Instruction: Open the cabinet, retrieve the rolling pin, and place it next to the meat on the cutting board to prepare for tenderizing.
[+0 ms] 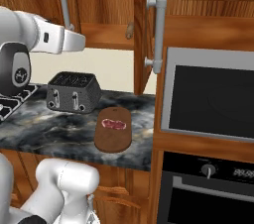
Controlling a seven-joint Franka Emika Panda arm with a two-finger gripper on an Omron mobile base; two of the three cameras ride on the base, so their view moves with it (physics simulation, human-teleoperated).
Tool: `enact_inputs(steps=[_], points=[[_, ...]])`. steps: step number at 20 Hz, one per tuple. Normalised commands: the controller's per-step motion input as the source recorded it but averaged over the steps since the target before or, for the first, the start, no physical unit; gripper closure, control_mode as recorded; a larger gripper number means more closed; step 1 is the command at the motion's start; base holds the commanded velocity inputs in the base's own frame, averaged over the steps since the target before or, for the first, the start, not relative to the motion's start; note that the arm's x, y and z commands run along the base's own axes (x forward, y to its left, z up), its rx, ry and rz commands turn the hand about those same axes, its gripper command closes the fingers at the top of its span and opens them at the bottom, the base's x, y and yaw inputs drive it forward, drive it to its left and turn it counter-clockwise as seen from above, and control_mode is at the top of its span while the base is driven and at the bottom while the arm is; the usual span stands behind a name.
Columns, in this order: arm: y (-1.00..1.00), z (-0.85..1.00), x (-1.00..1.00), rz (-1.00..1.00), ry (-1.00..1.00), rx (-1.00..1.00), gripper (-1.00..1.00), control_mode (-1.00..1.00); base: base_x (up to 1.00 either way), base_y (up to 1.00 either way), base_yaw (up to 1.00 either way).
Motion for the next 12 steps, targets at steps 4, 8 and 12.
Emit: enact_inputs(steps=[4,8,12], points=[[0.0,-0.26,0.4,0.1,0.09,0.0,-1.0,-1.0,0.0,0.0,0.0],[-0.08,-0.16,0.41,0.1,0.05,0.0,-1.0,-1.0,0.0,0.0,0.0],[-0.19,-0.02,0.4,0.04,0.0,-0.01,-1.0,-1.0,0.0,0.0,0.0]])
